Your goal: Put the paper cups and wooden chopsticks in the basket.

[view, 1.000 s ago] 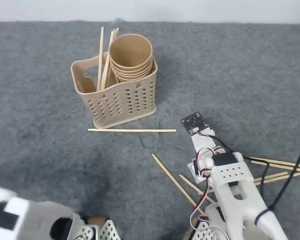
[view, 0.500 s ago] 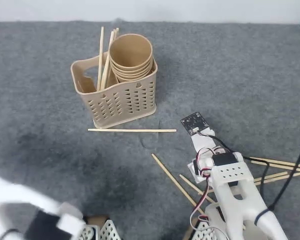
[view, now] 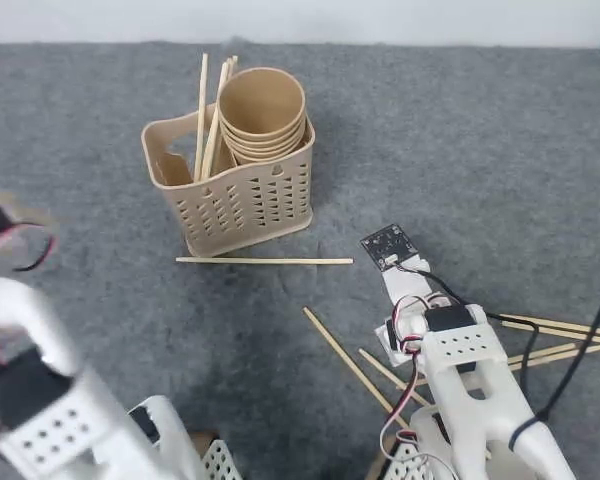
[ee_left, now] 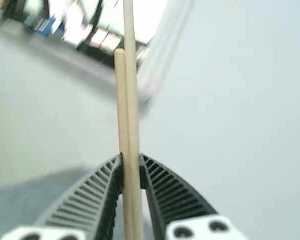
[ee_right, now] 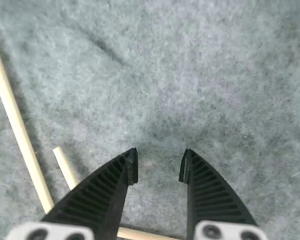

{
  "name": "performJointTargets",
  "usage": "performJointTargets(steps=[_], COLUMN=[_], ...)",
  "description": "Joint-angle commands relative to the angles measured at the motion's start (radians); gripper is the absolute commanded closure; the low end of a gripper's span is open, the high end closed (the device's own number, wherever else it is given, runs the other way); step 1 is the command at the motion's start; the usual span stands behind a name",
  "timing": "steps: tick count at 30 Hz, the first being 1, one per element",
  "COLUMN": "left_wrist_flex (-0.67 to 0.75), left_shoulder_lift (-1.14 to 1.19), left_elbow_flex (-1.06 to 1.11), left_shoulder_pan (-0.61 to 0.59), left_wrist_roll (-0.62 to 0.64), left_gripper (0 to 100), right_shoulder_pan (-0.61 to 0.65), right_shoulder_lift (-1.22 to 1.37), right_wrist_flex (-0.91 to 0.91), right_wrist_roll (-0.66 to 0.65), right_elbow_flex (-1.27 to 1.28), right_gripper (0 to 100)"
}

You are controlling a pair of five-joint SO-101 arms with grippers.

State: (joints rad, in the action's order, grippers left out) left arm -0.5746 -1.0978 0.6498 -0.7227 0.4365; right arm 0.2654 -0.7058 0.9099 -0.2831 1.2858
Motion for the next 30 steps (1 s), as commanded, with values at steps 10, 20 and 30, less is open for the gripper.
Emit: performJointTargets(steps=[10,20,30], left_wrist_flex=[0.882,0.872,0.867], left_shoulder_lift=[0.002,0.226,0.371], left_elbow_flex=[0.271,0.271,0.355], left_shoulder_pan=[0.483,0.539,0.557], left_wrist_roll=[-0.241,-0.262,-0.262], left_gripper=[99,99,99], right_shoulder_pan=[-0.01,-0.01,-0.012], right_shoulder_lift=[-0.028,-0.028,-0.028], right_wrist_flex=[0.007,0.007,0.007], right_wrist_roll=[-0.009,-0.009,-0.014], right_elbow_flex=[-0.005,-0.005,-0.006], right_gripper=[84.4,84.4,84.4])
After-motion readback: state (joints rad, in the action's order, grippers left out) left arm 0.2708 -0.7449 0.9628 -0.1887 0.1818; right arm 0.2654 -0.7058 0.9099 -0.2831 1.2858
